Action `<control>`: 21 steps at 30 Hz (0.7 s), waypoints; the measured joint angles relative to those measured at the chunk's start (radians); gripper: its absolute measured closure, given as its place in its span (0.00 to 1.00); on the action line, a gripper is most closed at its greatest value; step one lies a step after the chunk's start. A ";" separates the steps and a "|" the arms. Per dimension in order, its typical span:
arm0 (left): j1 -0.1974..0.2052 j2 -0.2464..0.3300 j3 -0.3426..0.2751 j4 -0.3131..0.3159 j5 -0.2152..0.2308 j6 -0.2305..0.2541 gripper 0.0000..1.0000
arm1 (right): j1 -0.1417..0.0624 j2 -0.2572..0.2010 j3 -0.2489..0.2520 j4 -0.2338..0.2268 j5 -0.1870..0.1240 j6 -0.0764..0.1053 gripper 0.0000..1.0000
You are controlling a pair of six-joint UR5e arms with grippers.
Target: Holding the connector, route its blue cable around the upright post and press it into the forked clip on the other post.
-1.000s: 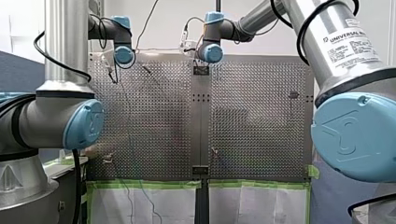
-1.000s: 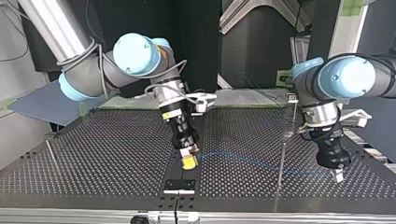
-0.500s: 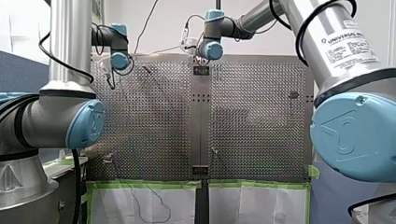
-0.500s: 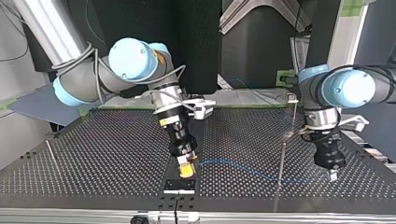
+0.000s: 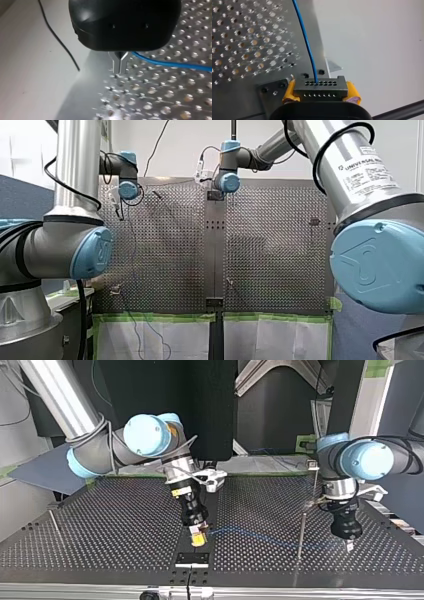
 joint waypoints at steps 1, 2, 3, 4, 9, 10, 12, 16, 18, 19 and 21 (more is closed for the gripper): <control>0.000 -0.006 0.000 0.001 0.005 0.000 0.99 | -0.002 0.003 0.000 -0.001 0.000 0.000 1.00; 0.000 -0.015 0.000 0.001 0.012 0.000 0.99 | -0.004 0.006 0.000 -0.003 -0.001 0.001 1.00; 0.000 -0.020 0.000 0.002 0.017 0.000 0.99 | -0.006 0.009 0.000 -0.003 -0.001 0.001 1.00; 0.000 -0.025 0.000 0.002 0.021 0.000 0.99 | -0.007 0.011 0.000 -0.004 -0.002 0.001 1.00; 0.001 -0.035 0.000 0.010 0.042 0.000 0.99 | -0.015 0.018 0.000 -0.008 -0.014 0.002 1.00; 0.001 -0.036 0.000 0.011 0.046 0.000 0.99 | -0.017 0.019 0.000 -0.009 -0.017 0.002 1.00; 0.002 -0.037 0.000 0.012 0.052 0.000 0.99 | -0.020 0.021 0.000 -0.011 -0.025 0.003 1.00; 0.002 -0.051 0.006 0.010 0.065 -0.001 0.99 | -0.026 0.025 0.000 -0.019 -0.038 0.004 1.00; 0.001 -0.064 0.013 0.006 0.070 0.000 0.99 | -0.029 0.027 0.000 -0.023 -0.044 0.005 1.00; 0.001 -0.073 0.016 0.005 0.072 0.001 0.99 | -0.030 0.028 0.000 -0.025 -0.046 0.005 1.00; 0.000 -0.083 0.019 0.004 0.077 0.001 0.99 | -0.032 0.031 -0.001 -0.027 -0.049 0.005 1.00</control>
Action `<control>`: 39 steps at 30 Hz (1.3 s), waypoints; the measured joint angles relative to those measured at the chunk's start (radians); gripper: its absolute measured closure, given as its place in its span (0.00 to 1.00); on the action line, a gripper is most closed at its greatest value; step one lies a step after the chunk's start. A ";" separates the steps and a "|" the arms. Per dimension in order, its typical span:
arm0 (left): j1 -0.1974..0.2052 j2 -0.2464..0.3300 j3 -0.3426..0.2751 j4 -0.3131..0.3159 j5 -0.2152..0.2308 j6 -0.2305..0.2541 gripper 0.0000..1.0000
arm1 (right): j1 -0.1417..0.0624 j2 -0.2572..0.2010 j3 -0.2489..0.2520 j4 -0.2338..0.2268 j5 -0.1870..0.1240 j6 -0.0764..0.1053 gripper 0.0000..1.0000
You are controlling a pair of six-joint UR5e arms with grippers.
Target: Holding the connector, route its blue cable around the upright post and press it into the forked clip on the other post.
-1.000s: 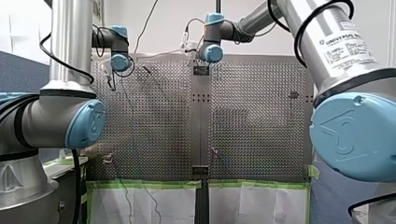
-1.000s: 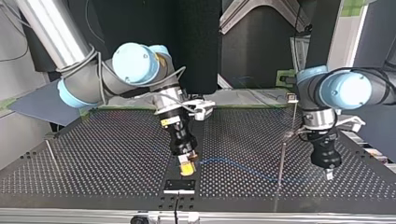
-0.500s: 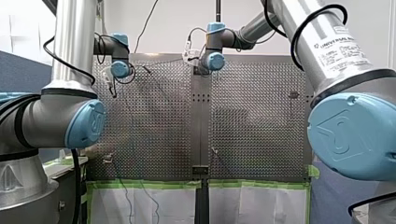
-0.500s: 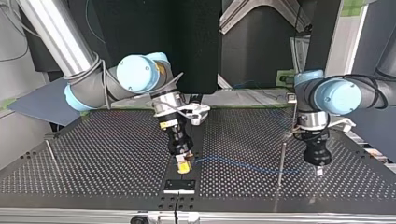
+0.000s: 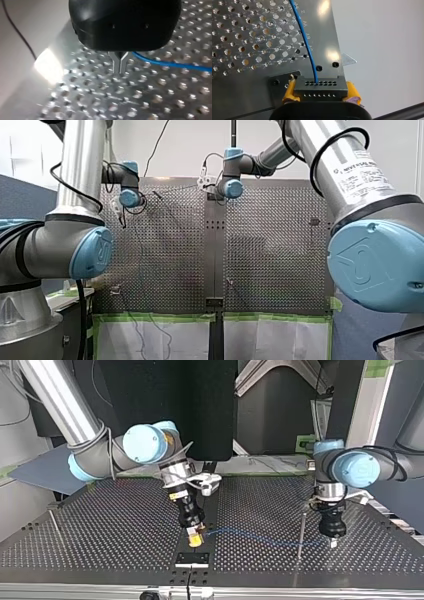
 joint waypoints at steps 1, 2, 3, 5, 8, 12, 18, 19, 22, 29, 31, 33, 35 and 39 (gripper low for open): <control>0.000 -0.004 0.002 0.000 0.004 -0.001 0.99 | -0.001 0.002 0.000 -0.001 -0.001 0.000 1.00; 0.001 -0.007 0.003 0.000 0.007 -0.002 0.99 | -0.002 0.004 0.000 -0.001 -0.002 0.000 1.00; 0.002 -0.009 0.004 0.000 0.011 -0.006 0.99 | -0.003 0.005 0.000 -0.002 -0.002 0.000 1.00; 0.003 -0.011 0.006 0.000 0.019 -0.014 0.99 | -0.004 0.013 0.000 -0.004 -0.005 0.000 1.00; 0.006 -0.012 0.008 0.001 0.031 -0.031 0.99 | -0.007 0.026 0.000 -0.005 -0.008 0.000 1.00; 0.007 -0.012 0.008 0.002 0.039 -0.046 0.99 | -0.008 0.040 0.000 -0.003 -0.010 0.000 1.00; 0.002 -0.022 0.006 0.000 0.041 -0.049 0.93 | -0.005 0.066 0.000 0.009 -0.009 -0.002 1.00; 0.001 -0.023 0.004 0.000 0.041 -0.049 0.89 | -0.004 0.069 0.000 0.012 -0.009 -0.002 1.00; -0.001 -0.026 -0.003 0.001 0.041 -0.050 0.77 | 0.000 0.077 0.002 0.023 -0.009 -0.002 1.00; -0.003 -0.027 -0.008 0.000 0.068 -0.050 0.50 | 0.008 0.084 0.018 0.045 -0.009 -0.006 1.00; -0.004 -0.027 -0.008 -0.001 0.072 -0.050 0.28 | 0.010 0.086 0.024 0.050 -0.009 -0.006 1.00; -0.005 -0.028 -0.008 -0.001 0.074 -0.054 0.17 | 0.012 0.088 0.036 0.050 -0.009 -0.007 1.00; -0.006 -0.029 -0.008 -0.002 0.079 -0.064 0.15 | 0.014 0.090 0.051 0.047 -0.009 -0.007 1.00; -0.007 -0.037 -0.008 -0.012 0.079 -0.100 0.15 | 0.017 0.091 0.087 0.036 -0.008 -0.008 1.00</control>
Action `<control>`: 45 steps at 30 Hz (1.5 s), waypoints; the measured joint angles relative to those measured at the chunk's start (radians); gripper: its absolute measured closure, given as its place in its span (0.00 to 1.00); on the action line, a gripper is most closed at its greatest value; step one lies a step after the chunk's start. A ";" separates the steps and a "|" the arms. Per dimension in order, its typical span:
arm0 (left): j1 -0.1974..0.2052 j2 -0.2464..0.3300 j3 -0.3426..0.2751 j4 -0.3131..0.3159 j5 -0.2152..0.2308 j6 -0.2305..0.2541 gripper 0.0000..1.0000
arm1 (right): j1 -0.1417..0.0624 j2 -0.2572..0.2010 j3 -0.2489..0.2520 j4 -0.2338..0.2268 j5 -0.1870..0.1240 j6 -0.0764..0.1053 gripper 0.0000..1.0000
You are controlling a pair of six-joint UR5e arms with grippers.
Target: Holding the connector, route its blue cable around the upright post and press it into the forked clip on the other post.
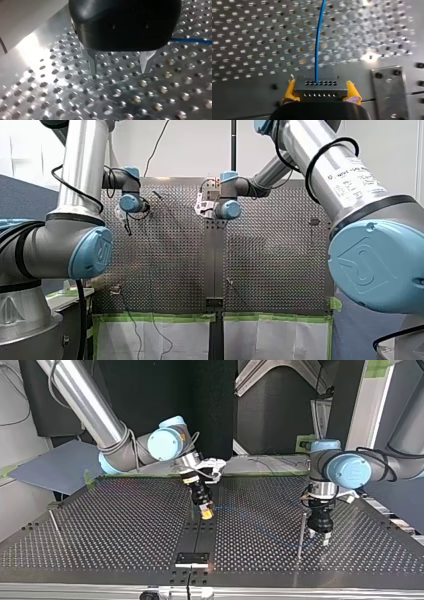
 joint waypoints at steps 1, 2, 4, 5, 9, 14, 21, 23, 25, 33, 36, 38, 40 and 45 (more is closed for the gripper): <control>0.000 -0.001 0.000 -0.002 -0.001 -0.006 0.15 | 0.000 0.000 0.009 -0.003 0.000 0.000 1.00; -0.001 -0.003 0.000 -0.003 0.000 -0.012 0.15 | 0.001 0.000 0.020 -0.007 0.001 0.000 1.00; -0.002 -0.005 0.000 -0.006 0.005 -0.021 0.15 | 0.001 0.000 0.035 -0.014 0.001 -0.001 1.00; -0.003 -0.005 0.000 -0.007 0.008 -0.025 0.15 | 0.001 0.001 0.045 -0.021 0.002 -0.001 1.00; -0.004 -0.008 0.000 -0.009 0.017 -0.033 0.15 | 0.001 0.002 0.078 -0.047 0.005 0.000 1.00; -0.009 -0.032 0.001 -0.013 0.029 -0.034 0.15 | -0.006 0.003 0.127 -0.084 0.014 -0.002 1.00; -0.021 -0.043 0.001 -0.023 -0.007 -0.020 0.15 | -0.014 0.004 0.178 -0.127 0.033 -0.004 1.00; -0.023 -0.043 0.001 -0.025 -0.015 -0.015 0.15 | -0.017 0.005 0.195 -0.143 0.038 -0.004 1.00; -0.025 -0.043 0.000 -0.025 -0.021 -0.011 0.15 | -0.021 0.005 0.210 -0.158 0.044 -0.004 1.00; -0.027 -0.043 0.000 -0.024 -0.023 -0.009 0.15 | -0.037 0.007 0.276 -0.224 0.083 -0.010 1.00; -0.028 -0.043 0.000 -0.023 -0.023 -0.009 0.15 | -0.039 0.009 0.303 -0.250 0.105 -0.009 1.00; -0.028 -0.043 0.000 -0.023 -0.023 -0.009 0.15 | -0.040 0.010 0.321 -0.269 0.121 -0.007 1.00; -0.029 -0.043 0.000 -0.023 -0.023 -0.009 0.15 | -0.040 0.014 0.336 -0.284 0.136 -0.007 1.00; -0.029 -0.043 0.000 -0.023 -0.022 -0.010 0.15 | -0.040 0.045 0.382 -0.330 0.182 -0.027 1.00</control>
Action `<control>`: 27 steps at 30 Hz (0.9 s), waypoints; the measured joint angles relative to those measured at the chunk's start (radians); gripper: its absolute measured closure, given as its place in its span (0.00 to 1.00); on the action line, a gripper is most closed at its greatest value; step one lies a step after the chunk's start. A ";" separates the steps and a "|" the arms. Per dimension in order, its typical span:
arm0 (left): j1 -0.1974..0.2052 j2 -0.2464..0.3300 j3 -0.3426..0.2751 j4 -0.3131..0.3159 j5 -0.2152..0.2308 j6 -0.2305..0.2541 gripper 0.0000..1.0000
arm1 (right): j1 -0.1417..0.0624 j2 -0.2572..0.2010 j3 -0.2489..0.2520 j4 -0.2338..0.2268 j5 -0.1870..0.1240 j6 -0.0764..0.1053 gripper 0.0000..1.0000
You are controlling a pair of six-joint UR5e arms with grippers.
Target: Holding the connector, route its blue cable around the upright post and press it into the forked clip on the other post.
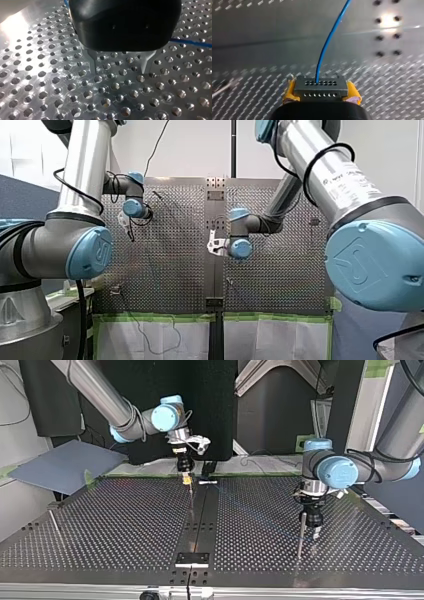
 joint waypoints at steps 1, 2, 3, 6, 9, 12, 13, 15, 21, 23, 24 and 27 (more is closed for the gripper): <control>0.000 0.000 0.000 0.000 0.000 0.000 0.15 | -0.001 0.008 0.008 -0.008 0.008 -0.006 1.00; 0.000 0.000 0.000 -0.001 0.000 0.000 0.15 | -0.002 0.018 0.020 -0.019 0.020 -0.013 1.00; 0.000 0.000 0.000 0.000 0.000 0.000 0.15 | -0.002 0.026 0.028 -0.028 0.028 -0.017 1.00; 0.000 0.000 0.000 0.000 -0.002 0.000 0.15 | -0.006 0.050 0.052 -0.052 0.052 -0.021 1.00; 0.000 0.000 0.000 0.001 -0.002 0.000 0.15 | -0.013 0.074 0.078 -0.077 0.078 -0.017 1.00; 0.000 0.000 0.000 0.002 -0.002 0.000 0.15 | -0.021 0.085 0.104 -0.104 0.104 -0.015 1.00; 0.000 0.000 0.000 0.003 -0.002 0.000 0.15 | -0.023 0.087 0.111 -0.111 0.111 -0.015 1.00; 0.000 0.000 0.000 0.003 -0.002 0.000 0.15 | -0.026 0.089 0.129 -0.129 0.129 -0.015 1.00; 0.002 0.000 0.000 0.003 -0.003 0.001 0.15 | -0.028 0.090 0.181 -0.161 0.181 -0.013 1.00; 0.003 0.000 0.000 0.003 -0.004 0.001 0.15 | -0.031 0.090 0.200 -0.175 0.200 -0.011 1.00; 0.003 0.000 0.000 0.003 -0.004 0.001 0.15 | -0.032 0.090 0.209 -0.183 0.209 -0.011 1.00; 0.003 0.000 0.000 0.003 -0.004 0.001 0.15 | -0.038 0.094 0.237 -0.202 0.237 -0.009 1.00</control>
